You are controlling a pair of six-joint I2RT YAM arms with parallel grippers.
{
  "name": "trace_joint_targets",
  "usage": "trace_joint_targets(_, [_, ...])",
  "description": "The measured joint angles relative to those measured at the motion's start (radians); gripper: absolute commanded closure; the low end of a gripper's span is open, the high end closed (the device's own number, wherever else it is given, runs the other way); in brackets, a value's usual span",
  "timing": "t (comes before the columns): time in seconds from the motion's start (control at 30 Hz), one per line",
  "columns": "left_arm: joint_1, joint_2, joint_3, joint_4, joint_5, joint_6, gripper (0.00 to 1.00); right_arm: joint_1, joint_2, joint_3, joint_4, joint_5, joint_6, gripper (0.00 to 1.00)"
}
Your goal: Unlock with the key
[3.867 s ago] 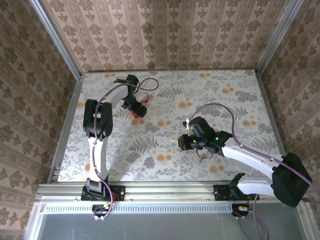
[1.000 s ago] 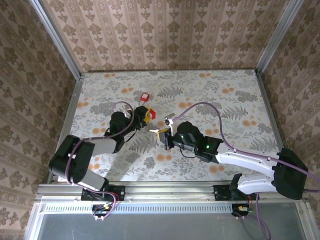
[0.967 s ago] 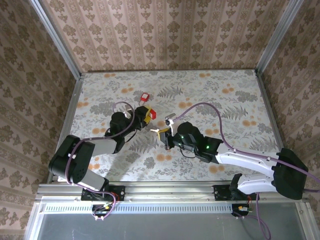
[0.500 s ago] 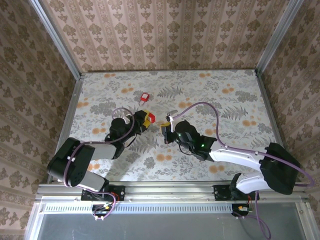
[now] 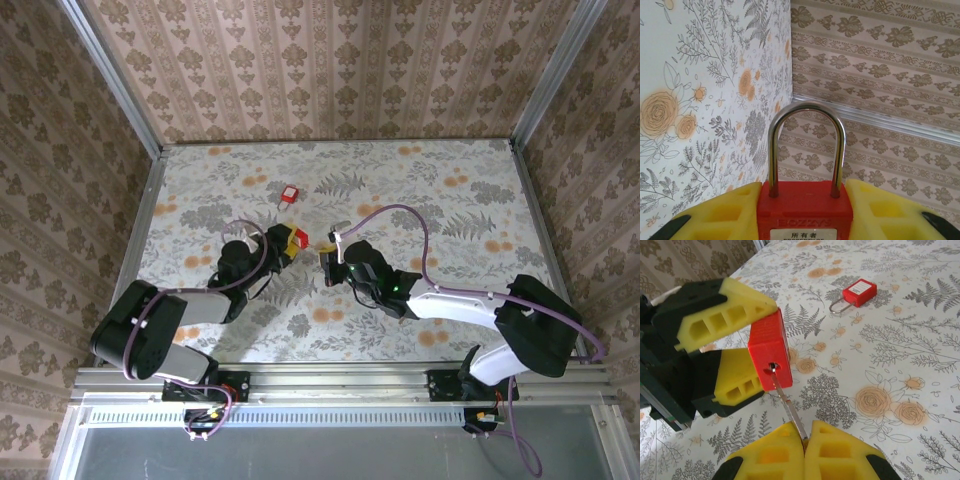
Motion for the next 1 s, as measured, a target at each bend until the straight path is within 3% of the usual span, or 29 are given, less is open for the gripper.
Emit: trace_joint_targets(1.0, [-0.002,-0.061,-0.013,-0.087,-0.087,0.001,1.00,-0.011,0.095,0.042,0.066,-0.034,0.034,1.00])
